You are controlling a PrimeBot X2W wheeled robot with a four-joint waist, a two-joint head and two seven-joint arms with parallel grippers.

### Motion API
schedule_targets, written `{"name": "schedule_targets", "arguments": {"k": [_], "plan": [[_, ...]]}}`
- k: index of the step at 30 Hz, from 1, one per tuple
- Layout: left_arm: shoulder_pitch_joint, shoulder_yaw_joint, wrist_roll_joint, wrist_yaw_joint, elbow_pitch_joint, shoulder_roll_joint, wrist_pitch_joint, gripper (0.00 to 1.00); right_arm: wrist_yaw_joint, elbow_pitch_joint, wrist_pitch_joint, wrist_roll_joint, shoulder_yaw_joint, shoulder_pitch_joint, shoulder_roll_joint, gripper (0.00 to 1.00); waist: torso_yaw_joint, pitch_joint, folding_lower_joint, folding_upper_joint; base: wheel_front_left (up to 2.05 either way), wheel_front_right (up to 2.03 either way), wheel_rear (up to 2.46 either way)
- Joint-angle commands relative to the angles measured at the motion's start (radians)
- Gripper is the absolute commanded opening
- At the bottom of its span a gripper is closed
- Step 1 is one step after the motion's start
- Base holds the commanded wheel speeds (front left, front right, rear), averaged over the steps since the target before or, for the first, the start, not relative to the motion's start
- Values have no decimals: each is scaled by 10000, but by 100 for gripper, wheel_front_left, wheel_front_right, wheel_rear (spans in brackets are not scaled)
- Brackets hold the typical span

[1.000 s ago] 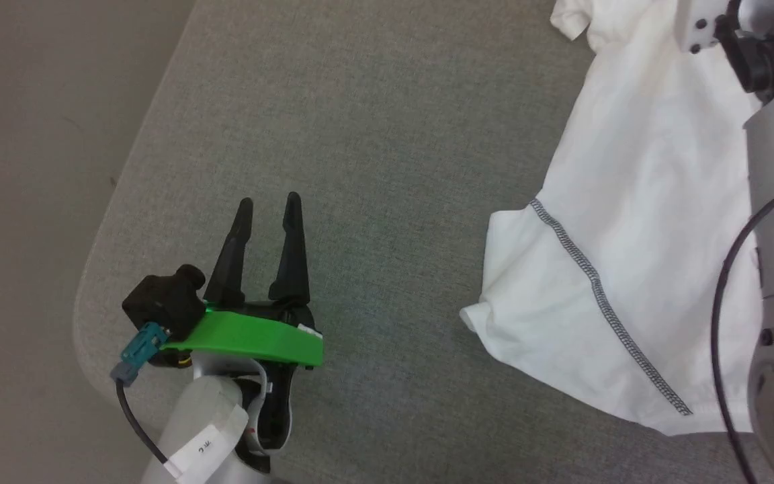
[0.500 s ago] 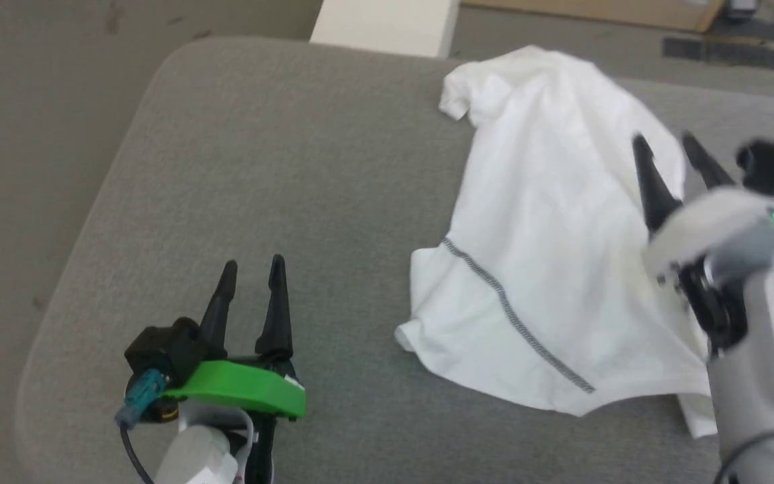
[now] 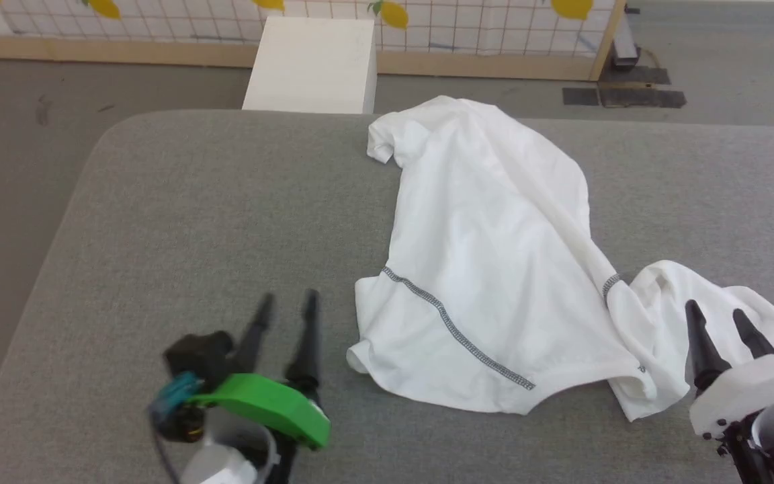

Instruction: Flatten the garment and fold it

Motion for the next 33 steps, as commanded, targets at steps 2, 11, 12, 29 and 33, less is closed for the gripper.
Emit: {"name": "schedule_targets", "arguments": {"k": [2, 11, 12, 29, 33], "plan": [[70, -617, -43, -314, 25, 62, 975, 100, -13, -250, 91, 89, -147, 189, 38, 100, -177, -128, 1, -1, 0, 0, 0], [-751, -2799, 308, -461, 170, 311, 5502, 100, -13, -469, 128, 458, -263, 127, 50, 100, -396, 388, 1, -1, 0, 0, 0], [-949, -2878, 595, -278, 258, 408, 5749, 100, -13, -460, 123, 486, -249, 86, 51, 100, -449, 477, 1, -1, 0, 0, 0], [-1766, -3313, 910, 218, 1581, 466, 7665, 0, -13, -129, -224, 709, -365, -296, 52, 100, -811, 1229, 1, -1, 0, 0, 0], [-1692, -3227, 708, 147, 1367, 474, 7497, 0, -13, -68, -229, 671, -338, -345, 52, 100, -739, 1217, 1, -1, 0, 0, 0]]}}
